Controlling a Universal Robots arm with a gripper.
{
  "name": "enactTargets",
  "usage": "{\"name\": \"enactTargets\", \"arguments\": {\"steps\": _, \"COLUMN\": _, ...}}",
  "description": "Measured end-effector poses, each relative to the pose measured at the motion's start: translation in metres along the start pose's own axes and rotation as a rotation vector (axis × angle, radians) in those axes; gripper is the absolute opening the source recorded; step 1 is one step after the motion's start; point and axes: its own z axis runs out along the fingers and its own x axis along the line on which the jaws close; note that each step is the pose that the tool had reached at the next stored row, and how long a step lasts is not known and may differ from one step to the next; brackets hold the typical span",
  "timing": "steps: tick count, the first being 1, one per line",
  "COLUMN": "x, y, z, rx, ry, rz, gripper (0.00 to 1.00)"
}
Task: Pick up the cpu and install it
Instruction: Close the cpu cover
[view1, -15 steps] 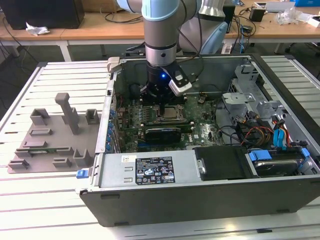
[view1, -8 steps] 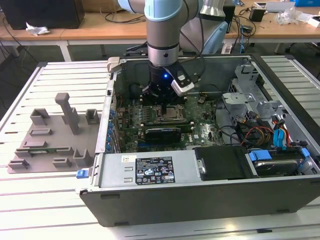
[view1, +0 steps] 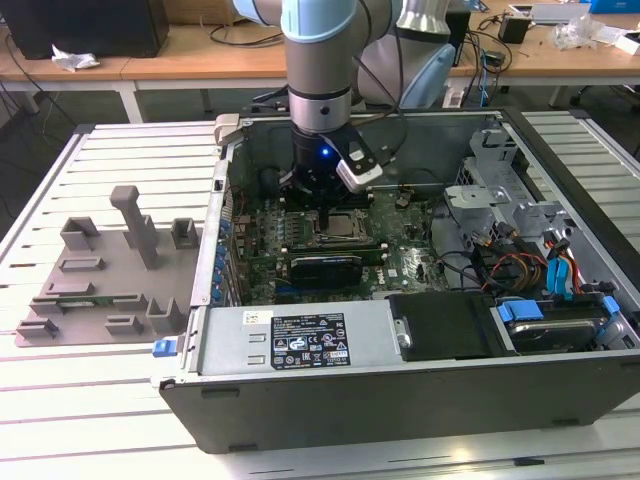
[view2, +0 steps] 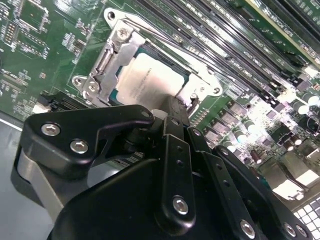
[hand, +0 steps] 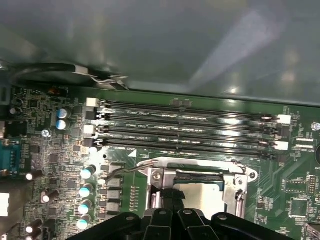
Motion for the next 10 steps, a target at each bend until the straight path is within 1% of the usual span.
{"name": "enactTargets", "arguments": {"steps": 3, "x": 0.0036, "y": 0.0003, "z": 0.0003, "rx": -0.0003, "ry": -0.0007, "rz": 0.000, "gripper": 0.11}}
{"name": "enactTargets", "arguments": {"steps": 10, "x": 0.0042, "y": 0.0004, "z": 0.0024, "rx": -0.0009, "ry": -0.0004, "rz": 0.000, "gripper": 0.11}}
